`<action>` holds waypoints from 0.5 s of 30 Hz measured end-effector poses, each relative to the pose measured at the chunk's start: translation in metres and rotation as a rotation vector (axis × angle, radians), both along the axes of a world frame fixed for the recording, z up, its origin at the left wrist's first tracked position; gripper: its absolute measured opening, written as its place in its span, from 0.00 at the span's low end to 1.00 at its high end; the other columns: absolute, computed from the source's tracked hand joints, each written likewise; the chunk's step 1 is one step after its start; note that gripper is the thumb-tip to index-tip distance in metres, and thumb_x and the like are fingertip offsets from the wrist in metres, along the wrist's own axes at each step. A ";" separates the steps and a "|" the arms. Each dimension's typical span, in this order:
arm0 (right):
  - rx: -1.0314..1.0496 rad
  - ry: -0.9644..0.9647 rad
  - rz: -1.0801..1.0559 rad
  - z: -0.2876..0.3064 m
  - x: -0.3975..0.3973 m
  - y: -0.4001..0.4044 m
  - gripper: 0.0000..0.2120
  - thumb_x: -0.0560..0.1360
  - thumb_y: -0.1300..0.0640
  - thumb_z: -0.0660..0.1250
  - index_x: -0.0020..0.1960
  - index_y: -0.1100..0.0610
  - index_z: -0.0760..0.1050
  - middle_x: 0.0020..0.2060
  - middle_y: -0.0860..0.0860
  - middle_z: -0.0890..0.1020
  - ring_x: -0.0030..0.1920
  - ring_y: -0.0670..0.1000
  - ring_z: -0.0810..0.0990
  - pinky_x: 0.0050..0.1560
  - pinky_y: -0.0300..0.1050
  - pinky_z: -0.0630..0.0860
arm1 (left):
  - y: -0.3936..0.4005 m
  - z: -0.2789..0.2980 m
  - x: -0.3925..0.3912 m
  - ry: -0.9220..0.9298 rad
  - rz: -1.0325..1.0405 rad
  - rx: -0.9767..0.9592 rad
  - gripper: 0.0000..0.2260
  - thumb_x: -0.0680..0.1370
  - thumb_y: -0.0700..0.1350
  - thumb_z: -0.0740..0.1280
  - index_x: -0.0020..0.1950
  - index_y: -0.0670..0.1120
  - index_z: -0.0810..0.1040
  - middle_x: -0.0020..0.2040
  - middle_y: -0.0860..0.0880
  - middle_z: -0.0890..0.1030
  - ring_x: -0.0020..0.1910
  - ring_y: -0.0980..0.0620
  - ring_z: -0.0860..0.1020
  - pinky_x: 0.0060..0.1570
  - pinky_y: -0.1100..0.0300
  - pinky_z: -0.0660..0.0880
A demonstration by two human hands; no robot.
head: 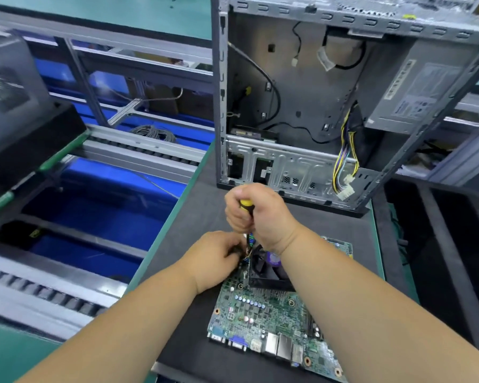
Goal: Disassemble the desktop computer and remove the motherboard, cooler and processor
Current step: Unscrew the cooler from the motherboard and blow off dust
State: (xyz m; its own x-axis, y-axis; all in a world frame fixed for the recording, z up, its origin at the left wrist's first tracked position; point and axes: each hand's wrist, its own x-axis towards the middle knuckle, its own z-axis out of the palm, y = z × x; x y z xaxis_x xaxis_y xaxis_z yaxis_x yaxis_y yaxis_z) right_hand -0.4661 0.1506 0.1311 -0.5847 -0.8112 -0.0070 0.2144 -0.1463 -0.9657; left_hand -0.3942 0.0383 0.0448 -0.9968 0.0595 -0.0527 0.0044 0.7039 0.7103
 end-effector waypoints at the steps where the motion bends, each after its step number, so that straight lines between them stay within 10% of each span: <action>1: -0.003 -0.038 -0.006 0.002 -0.002 0.001 0.17 0.70 0.57 0.53 0.22 0.54 0.63 0.18 0.48 0.59 0.22 0.45 0.54 0.27 0.36 0.50 | 0.003 0.002 0.003 -0.048 0.035 0.157 0.12 0.73 0.43 0.65 0.56 0.51 0.79 0.52 0.52 0.82 0.53 0.54 0.78 0.57 0.54 0.74; 3: -0.012 -0.120 -0.025 0.006 -0.007 0.005 0.17 0.70 0.54 0.54 0.22 0.54 0.62 0.18 0.48 0.59 0.22 0.45 0.53 0.26 0.39 0.46 | 0.012 0.005 0.009 -0.098 0.051 0.399 0.21 0.72 0.56 0.66 0.64 0.55 0.73 0.61 0.53 0.78 0.62 0.58 0.74 0.65 0.56 0.69; 6: -0.004 -0.137 -0.038 0.009 -0.008 0.008 0.18 0.71 0.52 0.54 0.23 0.55 0.62 0.18 0.49 0.59 0.21 0.46 0.53 0.25 0.41 0.46 | 0.022 0.006 0.009 -0.086 0.005 0.179 0.29 0.60 0.71 0.66 0.60 0.73 0.65 0.59 0.61 0.71 0.63 0.59 0.63 0.60 0.61 0.62; 15: 0.241 0.131 -0.280 0.017 0.006 0.011 0.18 0.81 0.54 0.58 0.34 0.58 0.68 0.28 0.55 0.69 0.29 0.50 0.69 0.32 0.44 0.61 | 0.022 -0.009 0.005 -0.054 -0.001 0.228 0.39 0.57 0.65 0.78 0.65 0.67 0.68 0.59 0.64 0.76 0.63 0.53 0.69 0.65 0.57 0.69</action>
